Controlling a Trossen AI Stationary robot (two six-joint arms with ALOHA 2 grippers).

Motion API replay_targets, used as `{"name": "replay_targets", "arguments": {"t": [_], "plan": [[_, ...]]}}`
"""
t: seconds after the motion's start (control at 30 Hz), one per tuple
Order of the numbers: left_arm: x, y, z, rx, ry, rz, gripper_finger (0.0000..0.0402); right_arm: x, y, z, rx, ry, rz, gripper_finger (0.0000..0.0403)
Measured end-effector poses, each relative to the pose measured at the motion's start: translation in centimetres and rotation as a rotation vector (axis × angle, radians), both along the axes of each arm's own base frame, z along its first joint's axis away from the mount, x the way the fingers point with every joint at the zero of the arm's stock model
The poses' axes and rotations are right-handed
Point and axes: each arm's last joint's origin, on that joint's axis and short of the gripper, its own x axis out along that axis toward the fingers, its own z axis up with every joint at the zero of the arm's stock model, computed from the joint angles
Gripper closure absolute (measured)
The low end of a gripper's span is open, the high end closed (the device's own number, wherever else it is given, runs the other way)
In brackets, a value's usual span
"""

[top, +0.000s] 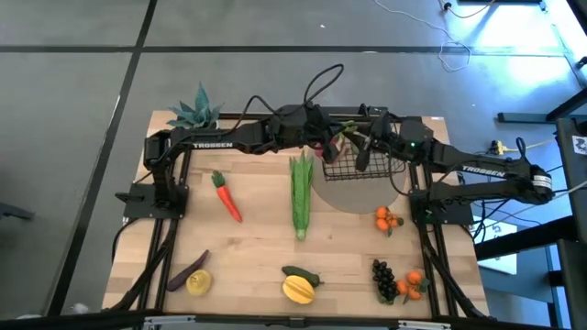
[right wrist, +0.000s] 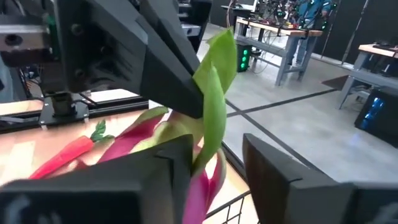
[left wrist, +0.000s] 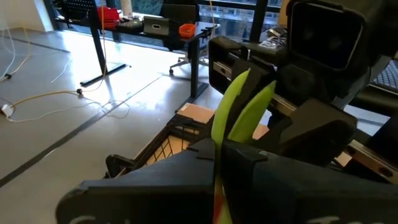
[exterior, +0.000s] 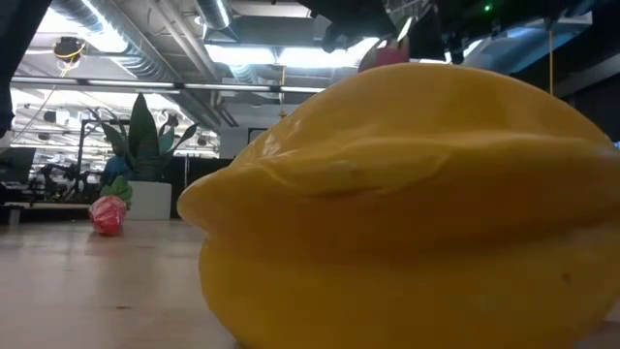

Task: Build produce basket
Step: Put the dragon fruit into the black wire basket

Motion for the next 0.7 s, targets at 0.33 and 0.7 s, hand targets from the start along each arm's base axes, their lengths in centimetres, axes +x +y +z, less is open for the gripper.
{"name": "replay_targets", "arguments": {"t": [0.33, 0.7], "plan": [[-0.03, 0.05, 0.03, 0.001, -0.001, 0.008, 0.0401, 0.12, -0.06, 0.09, -0.044, 0.007, -0.001, 0.0397], [-0.17, 0.58, 0.04, -0.007, -0.006, 0.045, 0.0377, 0.11, -0.08, 0.09, -0.053, 0.012, -0.008, 0.0401]]}}
